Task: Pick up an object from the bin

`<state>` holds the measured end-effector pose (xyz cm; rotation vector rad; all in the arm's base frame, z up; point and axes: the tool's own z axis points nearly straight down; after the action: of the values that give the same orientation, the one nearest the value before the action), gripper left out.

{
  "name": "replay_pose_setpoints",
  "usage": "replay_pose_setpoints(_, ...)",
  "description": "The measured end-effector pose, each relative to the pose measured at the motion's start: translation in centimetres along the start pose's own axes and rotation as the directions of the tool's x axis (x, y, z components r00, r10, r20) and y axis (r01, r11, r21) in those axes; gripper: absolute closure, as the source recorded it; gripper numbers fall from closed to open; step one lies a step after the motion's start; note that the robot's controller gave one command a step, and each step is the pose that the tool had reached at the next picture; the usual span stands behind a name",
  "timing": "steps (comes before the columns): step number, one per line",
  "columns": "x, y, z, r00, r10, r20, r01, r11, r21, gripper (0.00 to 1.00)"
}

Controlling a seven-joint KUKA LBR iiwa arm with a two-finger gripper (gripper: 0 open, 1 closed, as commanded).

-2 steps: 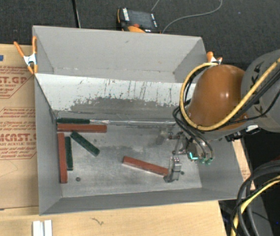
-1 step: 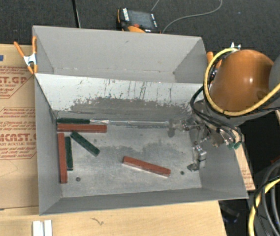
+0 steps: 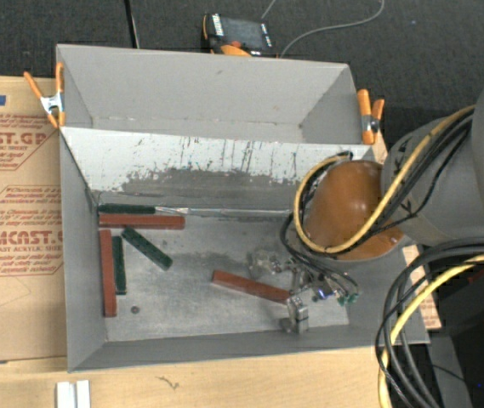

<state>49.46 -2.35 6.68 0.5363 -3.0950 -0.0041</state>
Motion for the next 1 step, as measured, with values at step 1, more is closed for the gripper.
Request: replay_pose_setpoints(1, -0.05, -0.1, -0.36, 1.0, 0.001, 0.001, -0.001, 1.0, 0.002, 1.0)
